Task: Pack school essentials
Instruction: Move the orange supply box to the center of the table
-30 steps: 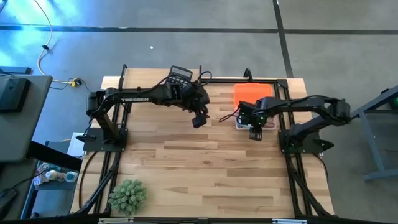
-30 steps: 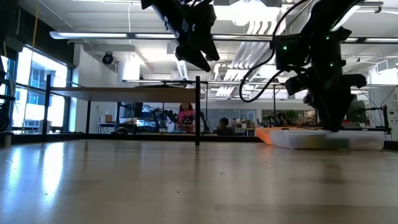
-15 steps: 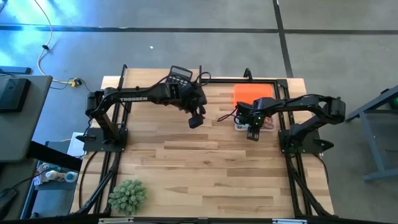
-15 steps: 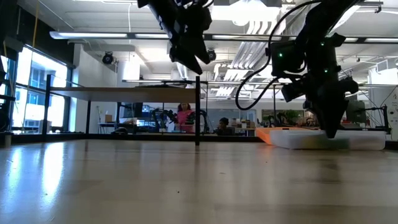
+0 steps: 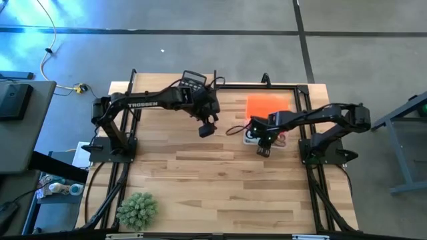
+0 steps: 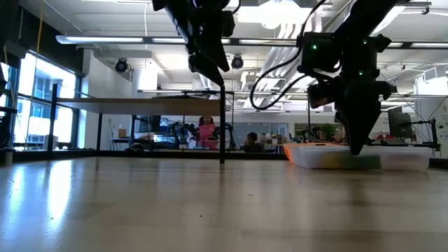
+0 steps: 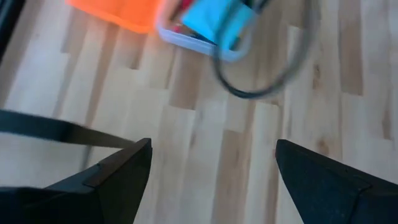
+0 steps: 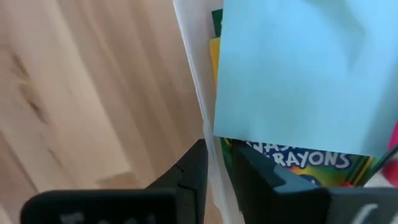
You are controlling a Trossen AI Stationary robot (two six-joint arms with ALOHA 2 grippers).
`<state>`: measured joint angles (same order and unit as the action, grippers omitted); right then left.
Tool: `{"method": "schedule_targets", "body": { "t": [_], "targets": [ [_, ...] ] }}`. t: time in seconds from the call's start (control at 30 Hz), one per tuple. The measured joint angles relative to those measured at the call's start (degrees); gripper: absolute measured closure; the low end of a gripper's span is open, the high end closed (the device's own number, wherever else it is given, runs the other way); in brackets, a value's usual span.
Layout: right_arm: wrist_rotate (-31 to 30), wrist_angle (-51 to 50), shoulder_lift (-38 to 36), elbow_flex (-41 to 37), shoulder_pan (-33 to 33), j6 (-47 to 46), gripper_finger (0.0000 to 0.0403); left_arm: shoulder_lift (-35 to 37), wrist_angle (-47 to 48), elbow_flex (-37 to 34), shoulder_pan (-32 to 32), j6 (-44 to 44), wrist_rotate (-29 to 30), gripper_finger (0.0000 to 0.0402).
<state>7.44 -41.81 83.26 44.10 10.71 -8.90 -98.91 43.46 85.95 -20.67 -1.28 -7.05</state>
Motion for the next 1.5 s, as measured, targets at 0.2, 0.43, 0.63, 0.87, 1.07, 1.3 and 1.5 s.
{"method": "schedule_targets", "body": {
  "t": [0.2, 0.43, 0.63, 0.87, 1.07, 1.3, 1.5],
  "targets": [
    [2.69, 4.29, 0.00, -0.02, -5.22, -5.52, 0.0343, 0.00, 0.02, 0.00, -2.30, 0.00, 0.17, 0.0074],
    [3.58, 10.93, 0.02, -0.02, -12.51, -11.67, 0.0343, 0.00, 0.00, 0.00, -4.12, -1.83, 0.18, 0.0074],
    [3.63, 16.47, 2.12, 0.00, -18.00, -17.55, 0.0343, -0.02, 0.00, 0.00, -4.08, -3.56, 0.15, 0.0074],
    [5.53, 27.36, 6.71, 0.00, -23.74, -26.58, 0.0343, -0.02, 0.07, 0.00, -3.80, -3.81, -0.76, 0.0074],
    [5.40, 31.06, 9.74, 2.30, -28.20, -31.17, 0.0343, -0.02, 0.52, 0.00, -3.64, -4.96, -0.94, 0.0074],
    [0.93, 30.29, 11.56, 8.08, -31.44, -32.70, 0.0343, -0.02, 0.55, 0.00, -3.67, -5.94, -0.92, 0.0074],
    [-3.33, 28.31, 11.56, 10.57, -31.51, -36.14, 0.0343, -0.02, 1.95, 0.00, -3.64, -6.46, -1.47, 0.0074]
  ]
}}
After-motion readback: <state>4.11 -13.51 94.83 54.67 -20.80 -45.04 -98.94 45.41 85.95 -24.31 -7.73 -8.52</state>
